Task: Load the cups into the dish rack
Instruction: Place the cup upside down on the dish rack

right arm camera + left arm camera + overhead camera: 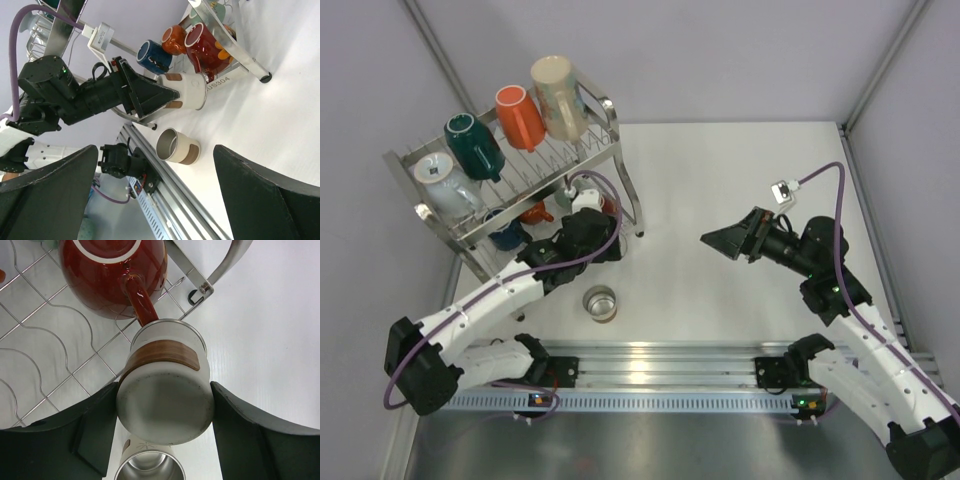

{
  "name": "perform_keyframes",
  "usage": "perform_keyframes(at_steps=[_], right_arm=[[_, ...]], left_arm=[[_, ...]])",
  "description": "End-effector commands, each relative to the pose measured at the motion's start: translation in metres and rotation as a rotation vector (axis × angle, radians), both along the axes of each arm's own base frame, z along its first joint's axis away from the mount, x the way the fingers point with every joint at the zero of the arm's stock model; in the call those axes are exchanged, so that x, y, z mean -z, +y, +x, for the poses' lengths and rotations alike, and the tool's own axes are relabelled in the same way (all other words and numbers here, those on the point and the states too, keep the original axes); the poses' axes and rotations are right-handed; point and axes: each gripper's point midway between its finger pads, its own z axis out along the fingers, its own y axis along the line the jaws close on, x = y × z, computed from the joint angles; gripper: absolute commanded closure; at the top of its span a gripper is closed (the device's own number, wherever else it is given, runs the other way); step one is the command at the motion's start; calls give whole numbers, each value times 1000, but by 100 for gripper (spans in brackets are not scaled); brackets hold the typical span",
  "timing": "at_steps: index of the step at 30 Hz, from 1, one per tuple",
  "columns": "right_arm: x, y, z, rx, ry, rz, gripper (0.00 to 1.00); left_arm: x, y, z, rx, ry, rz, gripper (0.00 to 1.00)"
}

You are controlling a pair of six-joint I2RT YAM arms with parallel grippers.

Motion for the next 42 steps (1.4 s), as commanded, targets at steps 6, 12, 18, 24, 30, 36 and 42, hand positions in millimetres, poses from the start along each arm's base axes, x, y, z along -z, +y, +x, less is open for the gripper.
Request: perform_keyframes(at_steps=[6, 12, 18, 24, 30, 36, 42], right_arm=[[-22, -3, 1, 14, -74, 13, 1], [-20, -3, 2, 17, -67, 10, 1], [-22, -4, 1, 20, -74, 14, 1], [-20, -5, -2, 20, -62, 8, 1], [-22, -5, -3, 17, -63, 12, 1], [-24, -5, -4, 20, -65, 16, 1], [-26, -7, -5, 28, -72, 15, 0]], left_arm=[[-20, 2, 0, 26, 10, 64, 100], [-24, 10, -2, 34, 28, 134, 100], [-26, 27, -5, 8, 43, 224, 100], [-25, 49, -4, -37, 42, 341, 100], [-30, 60, 4, -69, 13, 426, 100], [-18, 62, 7, -66, 40, 484, 100], [-13, 64, 13, -84, 46, 535, 100]])
